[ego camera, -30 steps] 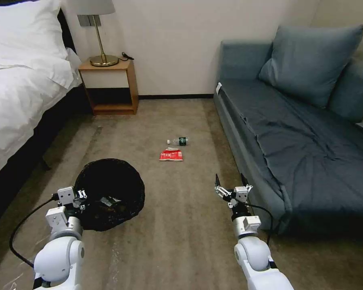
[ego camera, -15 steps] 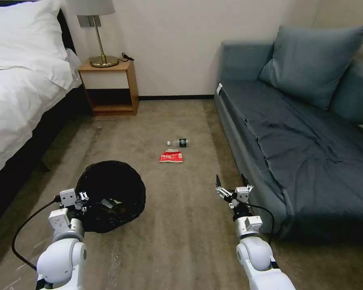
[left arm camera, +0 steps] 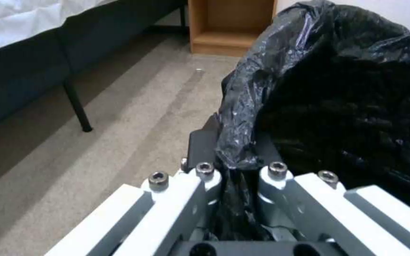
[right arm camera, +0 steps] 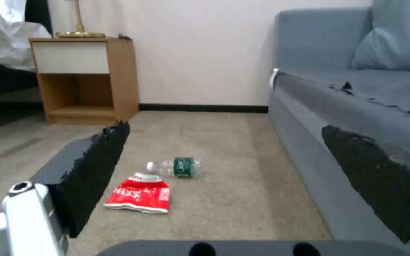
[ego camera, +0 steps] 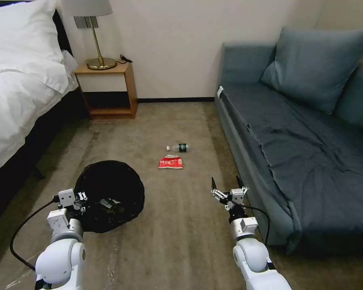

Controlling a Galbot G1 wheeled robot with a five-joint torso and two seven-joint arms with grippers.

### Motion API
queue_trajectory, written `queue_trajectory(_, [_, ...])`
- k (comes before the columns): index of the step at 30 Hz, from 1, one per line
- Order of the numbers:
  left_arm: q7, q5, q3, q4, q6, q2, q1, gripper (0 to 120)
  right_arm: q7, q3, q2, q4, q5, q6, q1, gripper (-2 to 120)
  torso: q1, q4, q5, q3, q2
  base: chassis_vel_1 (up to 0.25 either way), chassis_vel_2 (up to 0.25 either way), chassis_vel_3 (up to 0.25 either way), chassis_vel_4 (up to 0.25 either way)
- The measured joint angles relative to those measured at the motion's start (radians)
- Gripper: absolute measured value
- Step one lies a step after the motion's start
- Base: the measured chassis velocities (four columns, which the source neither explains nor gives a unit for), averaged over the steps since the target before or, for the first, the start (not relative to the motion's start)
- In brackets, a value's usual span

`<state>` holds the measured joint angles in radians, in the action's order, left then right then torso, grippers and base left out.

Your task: Pick up the trash bin, then pick up the garbage on the floor and place it into the trash bin.

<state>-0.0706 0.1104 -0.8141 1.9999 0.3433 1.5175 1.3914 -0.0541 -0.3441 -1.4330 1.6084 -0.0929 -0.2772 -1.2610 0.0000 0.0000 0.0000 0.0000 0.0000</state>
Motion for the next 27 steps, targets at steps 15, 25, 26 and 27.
queue_trajectory(15, [0.000, -0.001, -0.003, -0.001, -0.005, 0.000, 0.000, 4, 0.002, 0.012, -0.002, -0.011, 0.006, 0.003, 0.001, 100, 0.000, 0.0000, 0.0000, 0.000, 0.000, -0.075, 0.071, 0.067, -0.071])
queue_trajectory(25, [0.000, -0.012, 0.002, 0.003, -0.006, 0.001, -0.003, 4, 0.011, 0.012, -0.001, -0.023, 0.006, -0.011, -0.005, 100, 0.000, 0.0000, 0.0000, 0.000, 0.000, -0.069, 0.083, 0.069, -0.073])
queue_trajectory(26, [0.000, -0.012, 0.002, 0.005, -0.006, 0.001, -0.003, 4, 0.012, 0.012, -0.001, -0.025, 0.006, -0.012, -0.005, 100, 0.000, 0.0000, 0.0002, 0.000, 0.000, -0.087, 0.094, 0.100, -0.115])
queue_trajectory(27, [0.000, -0.012, 0.002, 0.005, -0.006, 0.001, -0.003, 4, 0.012, 0.012, -0.001, -0.025, 0.006, -0.012, -0.005, 100, 0.000, 0.0000, 0.0002, 0.000, 0.000, -0.087, 0.094, 0.100, -0.115])
